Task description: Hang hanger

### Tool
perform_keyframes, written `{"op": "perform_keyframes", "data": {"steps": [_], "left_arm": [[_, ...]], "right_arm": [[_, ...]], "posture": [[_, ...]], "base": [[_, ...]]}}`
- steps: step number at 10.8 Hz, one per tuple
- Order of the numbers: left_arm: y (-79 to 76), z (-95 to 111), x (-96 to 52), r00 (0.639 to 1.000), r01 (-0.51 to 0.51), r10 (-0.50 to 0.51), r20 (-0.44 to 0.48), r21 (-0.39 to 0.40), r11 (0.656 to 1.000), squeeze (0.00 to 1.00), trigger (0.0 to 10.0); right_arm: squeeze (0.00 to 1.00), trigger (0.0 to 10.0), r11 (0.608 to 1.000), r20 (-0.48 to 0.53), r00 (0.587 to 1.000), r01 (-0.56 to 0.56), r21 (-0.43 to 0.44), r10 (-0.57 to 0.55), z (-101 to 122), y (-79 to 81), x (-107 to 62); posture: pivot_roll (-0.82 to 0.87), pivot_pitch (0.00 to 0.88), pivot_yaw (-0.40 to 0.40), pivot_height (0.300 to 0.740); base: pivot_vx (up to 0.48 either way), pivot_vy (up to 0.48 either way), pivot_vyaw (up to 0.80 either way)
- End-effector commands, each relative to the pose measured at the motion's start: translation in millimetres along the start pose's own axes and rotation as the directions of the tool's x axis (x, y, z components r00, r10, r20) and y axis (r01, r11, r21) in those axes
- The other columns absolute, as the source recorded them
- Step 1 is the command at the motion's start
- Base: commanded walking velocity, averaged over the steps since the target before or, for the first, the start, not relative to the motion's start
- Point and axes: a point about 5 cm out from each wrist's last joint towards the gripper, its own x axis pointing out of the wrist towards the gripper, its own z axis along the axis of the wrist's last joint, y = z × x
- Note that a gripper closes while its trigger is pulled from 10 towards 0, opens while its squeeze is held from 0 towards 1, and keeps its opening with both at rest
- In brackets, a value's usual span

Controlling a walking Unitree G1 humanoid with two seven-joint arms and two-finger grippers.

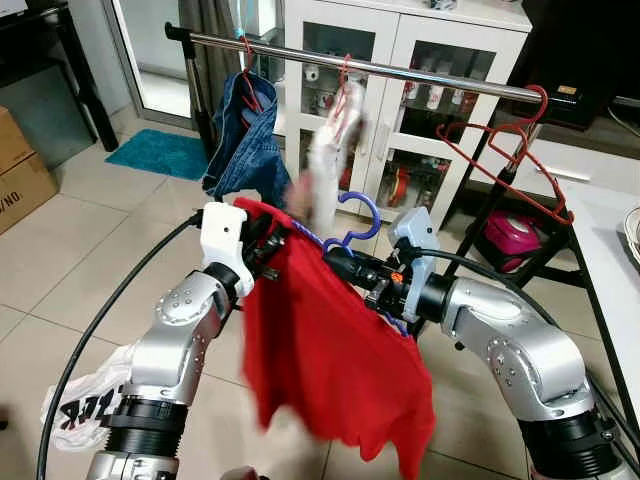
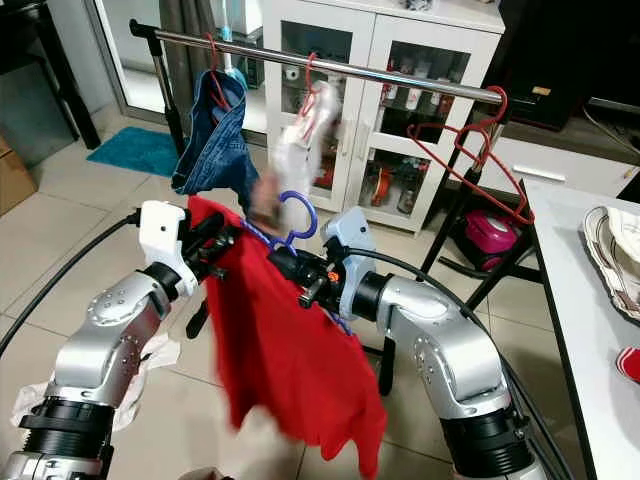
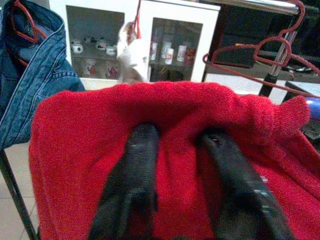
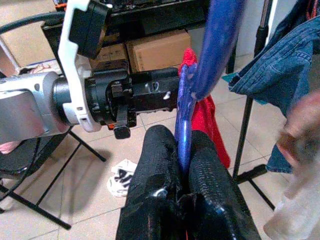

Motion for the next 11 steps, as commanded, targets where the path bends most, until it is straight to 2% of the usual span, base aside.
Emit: {"op": "perform_keyframes", "data": {"steps": [1, 4, 6, 7, 8, 11], "left_arm": [[1.2, 1.0, 1.6, 1.000, 0.000, 0.000, -0.002, -0.010, 1.000, 0.00, 0.0], [3.4, 1.1, 0.5, 1.000, -0.007, 0.007, 0.005, -0.033, 0.999, 0.00, 0.0], [0.7, 5.9, -2.3, 0.999, 0.020, -0.019, 0.046, -0.030, 0.999, 0.00, 0.0], [-1.8, 10.1, -5.7, 0.996, 0.039, -0.036, 0.083, -0.032, 0.999, 0.00, 0.0], [-5.9, 20.6, -13.5, 0.986, 0.052, -0.047, 0.161, -0.026, 0.998, 0.00, 0.0], [-20.5, 37.6, -29.6, 0.956, 0.021, -0.025, 0.293, 0.014, 1.000, 0.00, 0.0]], "right_arm": [[0.00, 0.0, 0.999, 0.047, 0.998, -0.050, -0.020, 0.051, 12.1, 6.9, 0.0], [0.00, 0.0, 0.999, 0.062, 0.997, -0.053, -0.009, 0.054, 15.2, 7.3, -2.2], [0.00, 0.0, 0.999, 0.077, 0.996, -0.048, 0.006, 0.047, 17.0, 8.5, -6.0], [0.00, 0.0, 0.999, 0.081, 0.996, -0.041, 0.012, 0.040, 16.6, 9.0, -7.9], [0.00, 0.0, 0.999, 0.084, 0.996, -0.029, 0.017, 0.028, 17.4, 8.4, -9.2], [0.00, 0.0, 1.000, 0.082, 0.996, 0.022, 0.007, -0.022, 21.6, 0.6, -9.5]], "posture": [[-0.04, 0.000, -0.038, 0.740], [-0.04, 0.000, -0.037, 0.740], [-0.04, 0.000, -0.034, 0.740], [-0.04, 0.000, -0.034, 0.740], [-0.03, 0.000, -0.032, 0.740], [-0.05, 0.000, -0.005, 0.740]], "base": [[0.000, 0.000, 0.00], [0.000, 0.000, 0.00], [0.000, 0.000, 0.00], [0.000, 0.000, 0.00], [0.000, 0.000, 0.00], [0.000, 0.000, 0.00]]}}
